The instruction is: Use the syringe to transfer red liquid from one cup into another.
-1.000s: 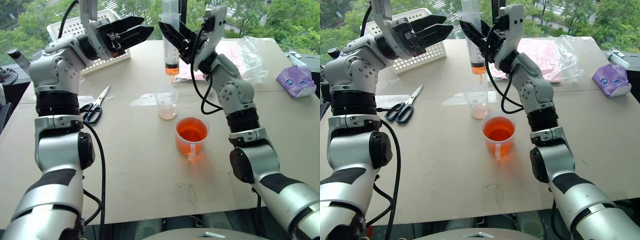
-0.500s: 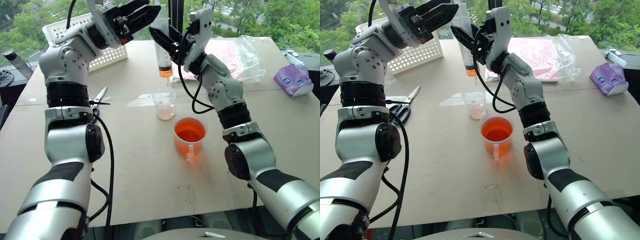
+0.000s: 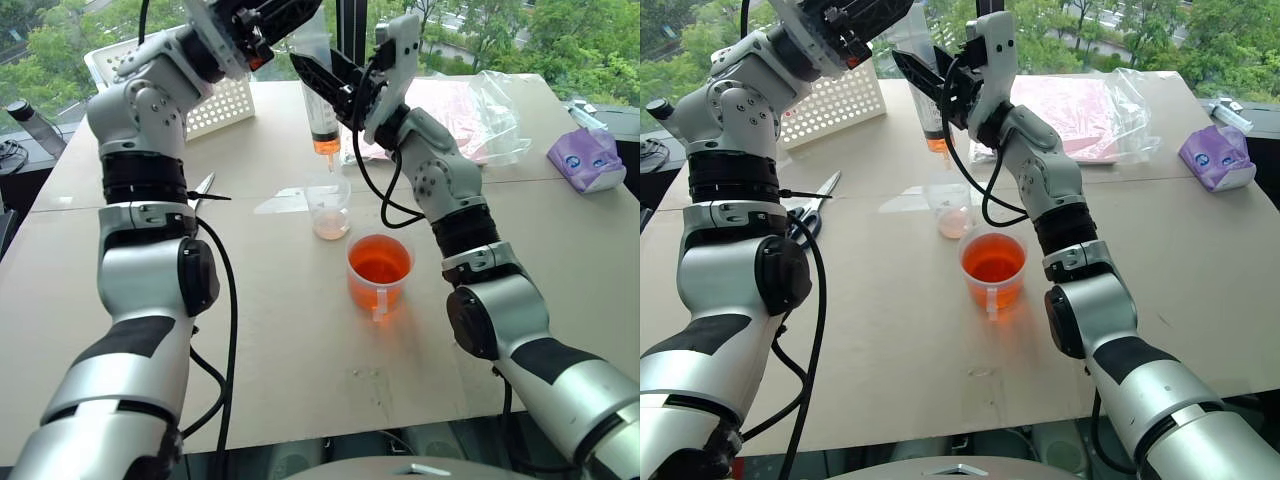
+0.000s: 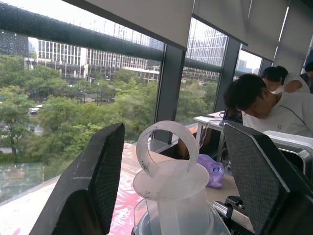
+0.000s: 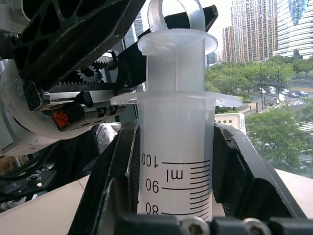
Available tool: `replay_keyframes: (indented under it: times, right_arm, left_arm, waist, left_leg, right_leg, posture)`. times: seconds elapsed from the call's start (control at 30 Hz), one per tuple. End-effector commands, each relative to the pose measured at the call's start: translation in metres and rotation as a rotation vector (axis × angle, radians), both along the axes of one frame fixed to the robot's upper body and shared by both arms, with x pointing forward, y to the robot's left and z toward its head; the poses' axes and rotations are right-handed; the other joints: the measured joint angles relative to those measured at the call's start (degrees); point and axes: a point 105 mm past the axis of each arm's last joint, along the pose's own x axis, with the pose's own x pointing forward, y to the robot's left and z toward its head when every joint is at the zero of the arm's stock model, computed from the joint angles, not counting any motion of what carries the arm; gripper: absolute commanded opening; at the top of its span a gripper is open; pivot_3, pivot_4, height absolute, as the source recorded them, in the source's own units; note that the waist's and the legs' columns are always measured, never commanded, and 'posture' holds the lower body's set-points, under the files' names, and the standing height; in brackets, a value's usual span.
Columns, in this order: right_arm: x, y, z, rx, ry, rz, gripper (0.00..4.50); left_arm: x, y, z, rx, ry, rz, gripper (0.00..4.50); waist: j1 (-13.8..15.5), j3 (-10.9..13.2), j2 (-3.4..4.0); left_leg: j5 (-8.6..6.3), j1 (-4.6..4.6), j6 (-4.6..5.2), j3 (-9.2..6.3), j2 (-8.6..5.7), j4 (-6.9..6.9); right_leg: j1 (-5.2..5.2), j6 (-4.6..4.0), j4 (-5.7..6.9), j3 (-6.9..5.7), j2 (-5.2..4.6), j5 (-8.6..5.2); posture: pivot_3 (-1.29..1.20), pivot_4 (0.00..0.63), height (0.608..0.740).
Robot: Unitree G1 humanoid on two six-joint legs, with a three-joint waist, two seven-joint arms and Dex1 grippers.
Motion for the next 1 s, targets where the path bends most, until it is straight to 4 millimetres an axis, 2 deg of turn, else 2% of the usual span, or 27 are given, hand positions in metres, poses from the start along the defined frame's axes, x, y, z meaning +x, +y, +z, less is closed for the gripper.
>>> replay_keyframes:
  times: [0.03,0.17,0.27,0.33,0.37,0.73,1.0]
  right_arm:
    - [-0.011,-0.001,0.022,0.025,-0.096,0.011,1.51]
    - [-0.011,-0.001,0.021,0.018,-0.103,0.008,1.51]
    - [-0.010,-0.002,0.019,0.013,-0.103,0.006,1.51]
    - [-0.010,-0.003,0.017,0.008,-0.104,0.005,1.51]
    - [-0.010,-0.003,0.017,0.007,-0.105,0.004,1.51]
    - [-0.009,-0.004,0.019,0.015,-0.113,-0.001,1.51]
    - [-0.011,-0.005,0.026,0.047,-0.134,0.005,1.51]
  left_arm:
    - [-0.010,-0.003,0.012,0.009,-0.056,-0.033,3.22]
    - [-0.012,-0.004,0.012,0.010,-0.057,-0.049,3.22]
    - [-0.011,-0.004,0.013,0.007,-0.059,-0.049,2.38]
    - [-0.011,-0.004,0.013,0.007,-0.060,-0.048,1.40]
    - [-0.011,-0.003,0.013,0.007,-0.059,-0.048,1.12]
    - [-0.010,-0.001,0.010,0.027,-0.055,-0.038,1.12]
    - [-0.007,-0.004,-0.005,0.091,-0.041,-0.032,1.12]
  waist:
    - [-0.01,0.00,0.00]
    - [0.00,0.00,0.00]
    - [-0.01,0.00,0.00]
    - [0.00,0.00,0.00]
    - [0.01,0.00,0.00]
    - [0.01,0.00,0.00]
    - [0.00,0.00,0.00]
  left_leg:
    - [0.00,0.00,0.00,0.00,0.00,0.00]
    - [0.00,0.00,0.00,0.00,0.00,0.00]
    - [0.00,0.00,-0.01,0.00,0.00,0.00]
    - [0.01,0.00,-0.01,0.00,0.00,0.00]
    - [0.01,0.00,-0.01,0.00,0.00,0.00]
    - [0.01,0.00,-0.01,0.00,0.00,0.00]
    - [0.01,0.00,-0.02,-0.01,0.00,0.00]
  right_leg:
    - [0.00,0.00,0.00,0.00,0.00,0.00]
    - [0.00,0.00,-0.01,0.00,0.00,0.00]
    - [0.00,0.00,0.00,0.00,0.00,0.00]
    - [0.00,0.00,0.00,0.00,0.00,0.00]
    - [0.00,0.00,0.01,0.00,0.00,0.00]
    - [0.00,0.00,0.00,0.00,0.00,0.00]
    - [-0.01,0.00,0.00,0.00,0.00,0.00]
  posture:
    - [0.00,0.150,0.740]
    - [0.00,0.150,0.740]
    - [0.00,0.150,0.740]
    - [0.00,0.150,0.740]
    - [0.00,0.150,0.740]
    - [0.00,0.150,0.740]
    - [0.00,0.150,0.740]
